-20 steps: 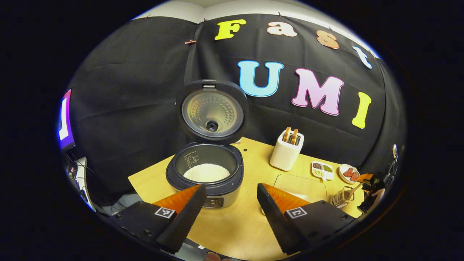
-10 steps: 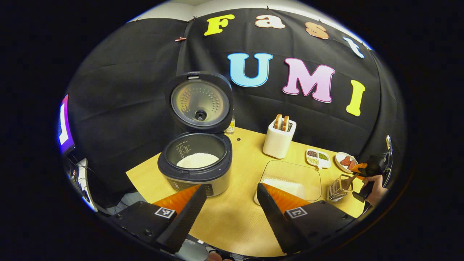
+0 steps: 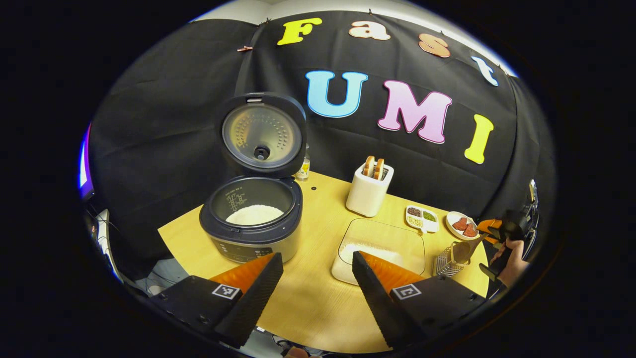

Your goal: Close the left gripper, press the button to open the rice cooker; take a wooden spoon from the chopstick holder with the right hand, scoop a spoonful of rice and pour it into the rice cooker, then put the wooden spoon back into the chopstick holder.

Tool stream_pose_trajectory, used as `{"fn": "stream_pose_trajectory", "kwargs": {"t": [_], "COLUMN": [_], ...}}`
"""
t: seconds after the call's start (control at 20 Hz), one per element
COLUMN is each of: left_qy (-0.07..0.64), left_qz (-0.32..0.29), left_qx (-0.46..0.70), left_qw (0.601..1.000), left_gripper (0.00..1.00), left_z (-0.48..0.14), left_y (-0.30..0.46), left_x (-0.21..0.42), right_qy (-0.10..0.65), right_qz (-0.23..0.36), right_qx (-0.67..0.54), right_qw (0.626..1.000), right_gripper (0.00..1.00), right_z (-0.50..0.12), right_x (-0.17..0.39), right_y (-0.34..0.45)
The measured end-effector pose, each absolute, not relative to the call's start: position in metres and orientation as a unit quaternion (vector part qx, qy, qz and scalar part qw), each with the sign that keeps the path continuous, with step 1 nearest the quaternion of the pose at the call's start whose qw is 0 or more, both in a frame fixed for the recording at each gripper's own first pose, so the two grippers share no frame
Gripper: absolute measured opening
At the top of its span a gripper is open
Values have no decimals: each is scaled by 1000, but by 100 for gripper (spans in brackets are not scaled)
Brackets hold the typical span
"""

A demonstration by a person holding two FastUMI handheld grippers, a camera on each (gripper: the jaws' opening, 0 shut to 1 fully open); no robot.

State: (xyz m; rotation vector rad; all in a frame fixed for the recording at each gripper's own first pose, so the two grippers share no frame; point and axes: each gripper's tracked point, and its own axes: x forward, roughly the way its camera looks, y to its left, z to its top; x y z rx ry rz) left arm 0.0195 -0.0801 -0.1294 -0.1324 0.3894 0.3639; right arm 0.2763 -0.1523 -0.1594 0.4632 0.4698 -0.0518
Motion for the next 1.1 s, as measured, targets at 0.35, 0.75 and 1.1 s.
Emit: {"fn": "stream_pose_trajectory", "kwargs": {"t": [0.35, 0.75, 1.1], "left_qy": [171, 147, 161], "left_qz": [140, 88, 53], "left_qx": [-66, -26, -67], "left_qw": [973, 985, 983], "left_gripper": [95, 96, 95], "left_z": [-105, -86, -114], "left_y": [-62, -16, 18], "left_x": [24, 20, 18], "right_qy": [201, 181, 196], "right_qz": [-25, 36, 118], "right_qx": [257, 214, 88], "right_qw": [945, 959, 969], "right_gripper": [20, 20, 20], "right_z": [-105, -76, -111], "right_x": [255, 226, 217], "right_y": [-124, -28, 70]}}
